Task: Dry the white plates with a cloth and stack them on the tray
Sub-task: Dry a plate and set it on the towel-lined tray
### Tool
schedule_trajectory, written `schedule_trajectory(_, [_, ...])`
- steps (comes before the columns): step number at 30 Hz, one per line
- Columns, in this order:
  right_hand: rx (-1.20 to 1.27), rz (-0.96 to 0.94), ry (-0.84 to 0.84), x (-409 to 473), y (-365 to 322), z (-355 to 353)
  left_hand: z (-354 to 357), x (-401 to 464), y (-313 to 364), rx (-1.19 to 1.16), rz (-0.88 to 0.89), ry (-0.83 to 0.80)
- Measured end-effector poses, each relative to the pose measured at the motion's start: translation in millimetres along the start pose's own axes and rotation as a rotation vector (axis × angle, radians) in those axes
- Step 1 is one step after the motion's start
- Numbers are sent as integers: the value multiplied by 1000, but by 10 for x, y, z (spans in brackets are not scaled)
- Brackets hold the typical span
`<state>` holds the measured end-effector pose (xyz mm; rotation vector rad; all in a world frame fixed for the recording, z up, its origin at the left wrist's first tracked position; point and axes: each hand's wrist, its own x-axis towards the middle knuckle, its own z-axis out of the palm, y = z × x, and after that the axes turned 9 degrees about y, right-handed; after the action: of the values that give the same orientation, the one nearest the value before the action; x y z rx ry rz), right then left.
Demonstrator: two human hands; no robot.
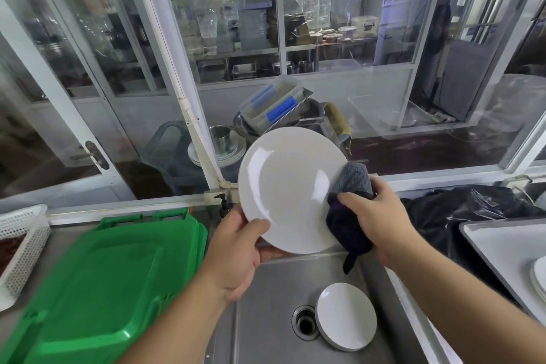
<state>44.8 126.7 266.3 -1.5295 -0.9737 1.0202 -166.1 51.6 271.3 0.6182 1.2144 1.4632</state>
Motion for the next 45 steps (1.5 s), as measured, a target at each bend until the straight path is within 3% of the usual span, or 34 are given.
schedule_trajectory(4, [-234,-108,6,-14,-26,-4,28,-7,-75,-5,42,5])
schedule_trajectory(10, [-704,-586,30,-258,221,79,120,26,-190,42,68,27])
schedule_trajectory(15, [-665,-847,-213,-441,167,134,123,13,-346,179,39,8])
schedule_trajectory(18, [-614,-974,-207,-322,44,209,132,-55,-414,215,14,-41])
schedule_trajectory(22, [-626,-959,-93,-78,-106,257,127,-118,-416,230,24,-68])
schedule_trajectory(27, [-664,-800,35,148,-108,237,62,-114,-376,259,81,-29])
schedule_trajectory(33, [-669,-570,-4,-131,81,225,66,-62,-301,291,141,-33])
schedule_trajectory(41, [-569,-962,-327,-322,36,111,66,-110,-429,301,77,-66])
schedule_trajectory(45, [-578,-1023,-287,-156,-104,145,104,-148,-461,305,86,-98])
